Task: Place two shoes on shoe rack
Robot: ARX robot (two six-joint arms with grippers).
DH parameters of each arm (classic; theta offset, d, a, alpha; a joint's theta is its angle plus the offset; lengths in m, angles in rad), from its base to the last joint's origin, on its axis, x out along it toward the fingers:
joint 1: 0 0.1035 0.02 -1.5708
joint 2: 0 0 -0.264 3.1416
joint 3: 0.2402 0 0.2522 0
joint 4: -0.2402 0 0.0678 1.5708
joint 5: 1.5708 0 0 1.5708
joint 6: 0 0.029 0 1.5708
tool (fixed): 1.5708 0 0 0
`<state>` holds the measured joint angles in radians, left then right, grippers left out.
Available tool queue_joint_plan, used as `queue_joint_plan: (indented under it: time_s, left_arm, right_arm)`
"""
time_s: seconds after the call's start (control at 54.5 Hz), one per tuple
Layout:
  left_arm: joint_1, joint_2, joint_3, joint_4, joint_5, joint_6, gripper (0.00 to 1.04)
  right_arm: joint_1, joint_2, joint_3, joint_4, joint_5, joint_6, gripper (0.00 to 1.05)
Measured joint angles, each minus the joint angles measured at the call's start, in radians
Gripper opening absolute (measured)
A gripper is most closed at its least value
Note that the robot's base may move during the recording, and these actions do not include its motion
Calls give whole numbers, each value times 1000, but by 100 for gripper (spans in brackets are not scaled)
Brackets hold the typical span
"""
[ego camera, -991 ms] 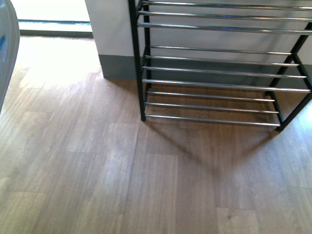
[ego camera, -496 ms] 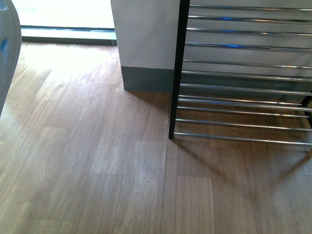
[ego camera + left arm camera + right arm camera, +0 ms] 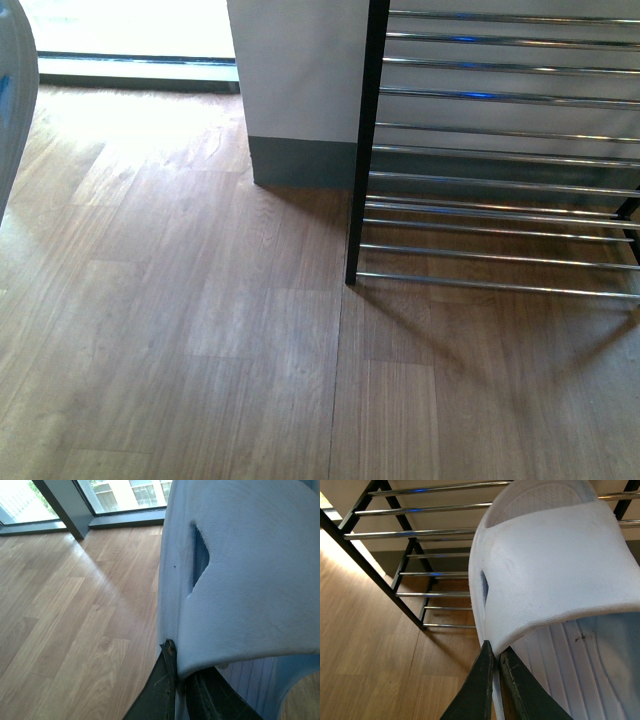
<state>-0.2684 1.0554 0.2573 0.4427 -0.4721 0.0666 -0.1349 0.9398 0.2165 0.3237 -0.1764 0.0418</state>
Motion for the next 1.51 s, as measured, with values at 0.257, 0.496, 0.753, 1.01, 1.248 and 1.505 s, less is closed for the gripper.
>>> queue_joint_plan:
  time_s: [0.257, 0.496, 0.753, 1.01, 1.248, 1.505]
  left_arm:
    - [0, 0, 0, 0, 0, 0, 2]
    - [0, 0, 0, 0, 0, 0, 2]
    - [0, 0, 0, 0, 0, 0, 2]
    - [0, 0, 0, 0, 0, 1, 2]
    - [0, 0, 0, 0, 0, 0, 2]
    - [0, 0, 0, 0, 0, 0, 2]
  right_arm:
    - [0, 0, -1, 0, 0, 0, 1]
    - [0, 0, -1, 0, 0, 0, 1]
    - [0, 0, -1, 0, 0, 0, 1]
    - [0, 0, 0, 0, 0, 0, 1]
    - [0, 0, -1, 0, 0, 0, 1]
    - [0, 0, -1, 0, 0, 0, 1]
